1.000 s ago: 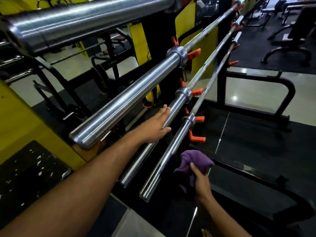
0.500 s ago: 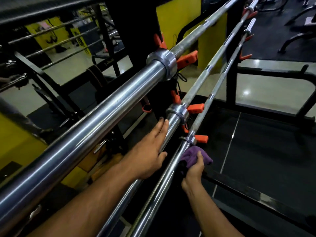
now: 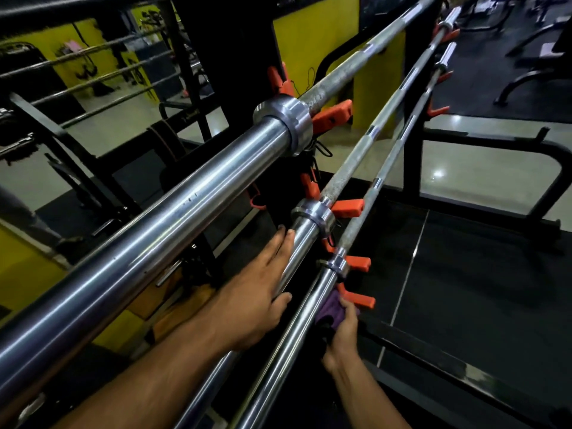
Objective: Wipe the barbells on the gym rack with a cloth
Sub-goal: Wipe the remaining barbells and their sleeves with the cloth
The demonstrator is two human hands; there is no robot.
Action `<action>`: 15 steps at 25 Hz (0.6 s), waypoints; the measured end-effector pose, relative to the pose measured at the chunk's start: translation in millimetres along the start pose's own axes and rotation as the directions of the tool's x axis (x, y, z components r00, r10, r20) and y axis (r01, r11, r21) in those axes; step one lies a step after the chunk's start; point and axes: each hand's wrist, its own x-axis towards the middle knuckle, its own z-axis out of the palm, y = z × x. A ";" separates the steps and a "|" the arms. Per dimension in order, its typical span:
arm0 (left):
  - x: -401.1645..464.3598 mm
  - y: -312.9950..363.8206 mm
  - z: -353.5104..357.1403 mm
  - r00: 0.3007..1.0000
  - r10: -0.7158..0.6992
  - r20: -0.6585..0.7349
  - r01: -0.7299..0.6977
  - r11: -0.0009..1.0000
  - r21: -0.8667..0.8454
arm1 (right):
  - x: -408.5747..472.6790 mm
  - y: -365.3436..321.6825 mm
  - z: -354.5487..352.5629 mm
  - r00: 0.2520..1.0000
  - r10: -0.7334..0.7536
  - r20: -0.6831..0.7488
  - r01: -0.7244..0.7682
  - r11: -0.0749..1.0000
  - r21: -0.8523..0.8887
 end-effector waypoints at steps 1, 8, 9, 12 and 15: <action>1.6 1.5 0.2 1.000 0.005 -0.005 -0.005 1.000 0.001 | -0.6 -1.2 -4.2 1.000 -0.002 0.002 0.002 1.000 -0.026; 3.5 -1.8 3.9 0.999 0.040 -0.031 -0.039 0.998 0.052 | 6.8 -20.8 3.8 0.996 -0.091 0.002 0.091 0.996 -0.005; 4.3 -1.4 3.7 0.999 0.043 -0.033 -0.041 0.997 0.059 | 6.7 -24.8 6.6 0.994 -0.111 -0.001 0.111 0.994 0.008; 4.7 -2.0 4.1 0.998 0.051 -0.047 -0.048 0.996 0.080 | 10.7 -20.2 12.5 0.995 -0.096 0.010 0.095 0.990 0.101; 5.9 -3.3 5.4 0.997 0.063 -0.053 -0.058 0.994 0.089 | 13.4 -0.6 -6.2 0.999 -0.048 0.025 0.045 0.995 0.085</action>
